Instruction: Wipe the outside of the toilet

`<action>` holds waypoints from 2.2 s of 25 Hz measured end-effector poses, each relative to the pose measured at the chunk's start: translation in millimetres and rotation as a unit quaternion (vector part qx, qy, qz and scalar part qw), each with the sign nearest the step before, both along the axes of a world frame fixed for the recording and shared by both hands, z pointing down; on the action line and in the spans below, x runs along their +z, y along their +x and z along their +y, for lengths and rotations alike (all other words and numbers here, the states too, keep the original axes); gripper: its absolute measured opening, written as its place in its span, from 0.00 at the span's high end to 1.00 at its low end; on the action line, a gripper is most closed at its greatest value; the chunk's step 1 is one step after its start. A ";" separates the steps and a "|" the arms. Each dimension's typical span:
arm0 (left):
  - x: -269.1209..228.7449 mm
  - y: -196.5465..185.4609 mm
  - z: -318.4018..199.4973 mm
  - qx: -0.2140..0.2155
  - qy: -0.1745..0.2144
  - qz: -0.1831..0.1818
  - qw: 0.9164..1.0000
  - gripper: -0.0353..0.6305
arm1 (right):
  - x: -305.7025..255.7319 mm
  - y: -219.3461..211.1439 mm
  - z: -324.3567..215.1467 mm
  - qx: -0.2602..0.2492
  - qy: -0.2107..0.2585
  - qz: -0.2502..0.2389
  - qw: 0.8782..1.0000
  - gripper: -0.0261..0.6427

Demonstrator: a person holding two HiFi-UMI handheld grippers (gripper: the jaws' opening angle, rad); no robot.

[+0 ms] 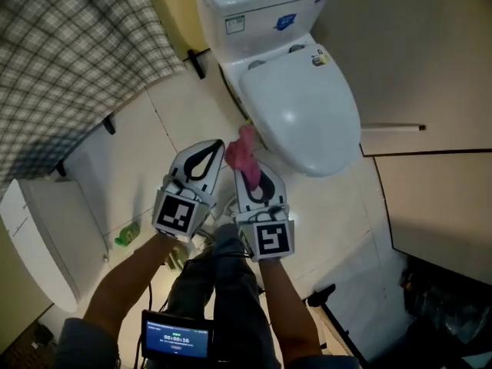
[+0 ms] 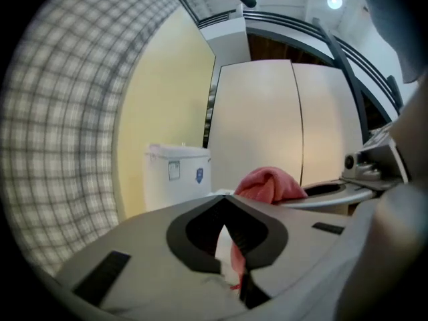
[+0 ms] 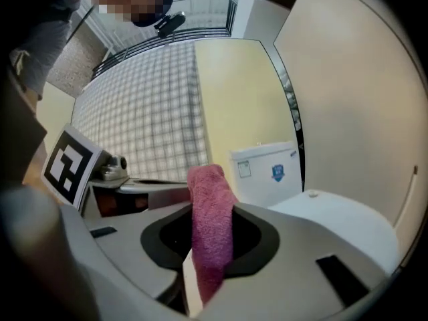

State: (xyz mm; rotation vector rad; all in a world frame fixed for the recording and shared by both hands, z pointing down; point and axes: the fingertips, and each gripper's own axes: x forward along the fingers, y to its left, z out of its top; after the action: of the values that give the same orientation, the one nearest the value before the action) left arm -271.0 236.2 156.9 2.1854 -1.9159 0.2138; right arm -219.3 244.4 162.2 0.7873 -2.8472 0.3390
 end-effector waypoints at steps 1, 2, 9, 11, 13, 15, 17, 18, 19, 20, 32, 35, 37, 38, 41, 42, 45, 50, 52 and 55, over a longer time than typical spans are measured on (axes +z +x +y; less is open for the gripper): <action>-29.8 0.1 3.3 0.003 0.008 -0.011 1.000 0.92 | -31.6 -0.9 -1.2 -0.001 0.005 -0.011 1.000 0.83; -58.6 0.8 6.3 0.005 0.015 -0.022 1.000 0.92 | -62.1 -1.7 -2.1 -0.003 0.012 -0.024 1.000 0.83; -213.6 21.6 23.3 -0.017 0.054 -0.065 0.996 0.92 | -223.9 10.3 12.8 -0.069 0.064 -0.058 0.994 0.83; -241.1 25.4 26.5 -0.035 0.054 -0.072 0.995 0.92 | -252.2 17.4 13.5 -0.088 0.066 -0.072 0.991 0.83; -262.5 36.4 23.7 -0.059 0.057 -0.074 0.994 0.92 | -273.5 33.5 8.6 -0.106 0.071 -0.082 0.988 0.83; -279.5 55.9 16.7 -0.088 0.065 -0.073 0.991 0.92 | -290.0 58.4 1.9 -0.129 0.080 -0.091 0.984 0.83; -293.6 80.0 4.0 -0.121 0.075 -0.076 0.987 0.92 | -301.8 86.4 -8.6 -0.164 0.090 -0.096 0.978 0.83; -298.9 92.9 -4.1 -0.141 0.080 -0.077 0.984 0.92 | -306.1 100.5 -15.2 -0.185 0.097 -0.094 0.973 0.83; -303.2 106.5 -12.6 -0.161 0.085 -0.079 0.980 0.92 | -310.7 115.0 -22.4 -0.206 0.102 -0.092 0.969 0.83; -306.7 121.0 -21.3 -0.181 0.091 -0.082 0.976 0.92 | -316.5 130.4 -30.0 -0.225 0.105 -0.093 0.964 0.83; -367.0 293.9 -79.5 -0.269 0.099 -0.094 0.953 0.92 | -384.8 284.8 -112.4 -0.291 0.089 -0.141 0.942 0.83; -371.8 303.4 -75.0 -0.275 0.098 -0.086 0.953 0.92 | -391.7 295.0 -115.4 -0.281 0.091 -0.140 0.945 0.84; -371.9 306.2 -72.5 -0.273 0.095 -0.084 0.954 0.92 | -391.7 300.6 -117.5 -0.273 0.094 -0.132 0.948 0.84; -372.9 306.1 -72.0 -0.271 0.097 -0.085 0.954 0.92 | -392.0 301.8 -117.7 -0.270 0.098 -0.131 0.949 0.84; -376.3 307.0 -68.0 -0.267 0.108 -0.084 0.954 0.92 | -391.8 305.1 -109.3 -0.273 0.108 -0.129 0.947 0.84; -376.8 308.0 -66.8 -0.266 0.110 -0.084 0.954 0.92 | -391.5 306.2 -106.3 -0.274 0.109 -0.128 0.947 0.84; -382.1 311.0 -64.6 -0.260 0.116 -0.080 0.955 0.92 | -396.0 307.7 -100.4 -0.271 0.114 -0.123 0.948 0.84; -390.9 310.9 -54.0 -0.261 0.127 -0.071 0.954 0.92 | -400.0 311.8 -87.6 -0.272 0.125 -0.114 0.947 0.84; -392.1 312.6 -52.4 -0.261 0.130 -0.070 0.954 0.92 | -400.4 313.4 -85.5 -0.273 0.128 -0.112 0.947 0.84; -392.3 316.1 -52.1 -0.257 0.131 -0.073 0.955 0.92 | -402.0 315.4 -82.2 -0.275 0.131 -0.115 0.945 0.84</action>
State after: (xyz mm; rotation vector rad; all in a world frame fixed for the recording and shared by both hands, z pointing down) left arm 45.1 184.2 -235.4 1.7566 -2.6481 0.0277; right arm 96.1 162.2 -239.8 -0.0490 -3.2086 -0.0346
